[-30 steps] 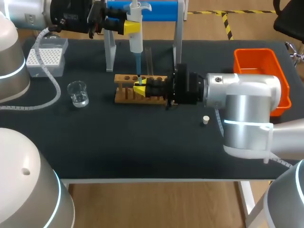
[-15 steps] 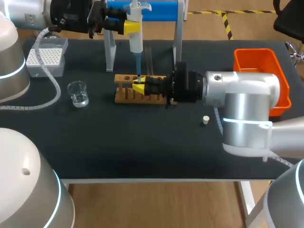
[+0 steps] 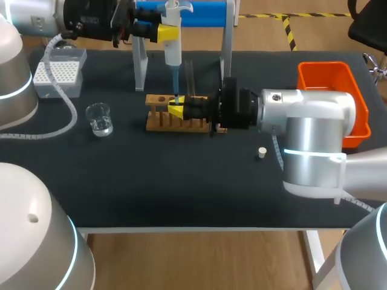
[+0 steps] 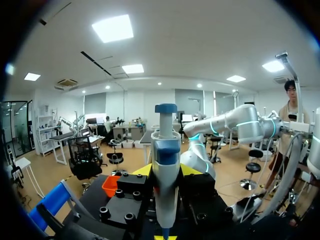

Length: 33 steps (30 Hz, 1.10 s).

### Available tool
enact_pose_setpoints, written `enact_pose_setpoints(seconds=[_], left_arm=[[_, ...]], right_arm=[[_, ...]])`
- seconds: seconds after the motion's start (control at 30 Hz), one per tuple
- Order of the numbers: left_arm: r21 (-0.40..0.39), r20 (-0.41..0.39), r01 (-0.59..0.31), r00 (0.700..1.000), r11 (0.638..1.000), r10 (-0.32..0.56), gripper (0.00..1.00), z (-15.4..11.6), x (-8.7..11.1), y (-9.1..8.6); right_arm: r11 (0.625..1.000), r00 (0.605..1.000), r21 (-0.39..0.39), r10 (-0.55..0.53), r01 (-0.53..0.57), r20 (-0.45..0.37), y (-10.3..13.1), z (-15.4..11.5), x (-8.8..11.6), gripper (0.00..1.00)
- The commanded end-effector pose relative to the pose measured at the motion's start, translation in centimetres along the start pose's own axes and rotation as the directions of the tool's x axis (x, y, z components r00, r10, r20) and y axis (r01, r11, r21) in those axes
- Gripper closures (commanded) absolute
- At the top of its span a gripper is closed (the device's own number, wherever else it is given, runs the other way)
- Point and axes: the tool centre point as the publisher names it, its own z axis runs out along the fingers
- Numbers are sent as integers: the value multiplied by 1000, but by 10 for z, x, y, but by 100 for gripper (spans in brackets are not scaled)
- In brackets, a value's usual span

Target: Invert the test tube, pick up the pipette, mount the tip to pipette, aspirate from beaker and dispense into the tube, eject the tip, return the pipette, and cap with the stopper.

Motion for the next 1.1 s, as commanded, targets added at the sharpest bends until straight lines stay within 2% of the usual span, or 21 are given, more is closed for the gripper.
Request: enact_pose_setpoints(seconds=[0.03,0.47,1.1], left_arm=[[0,-2,0,1000,1000,0,100,0,-1,2],[0,-2,0,1000,1000,0,100,0,-1,2],[0,-2,0,1000,1000,0,100,0,-1,2]], right_arm=[[1000,1000,-2,2,-2,-4,-1,-1,-1,100],[1000,1000,-5,10,-10,0,-6,-2,-1,100],[1000,1000,-22,-22,22,-1,11,-3,2,100]])
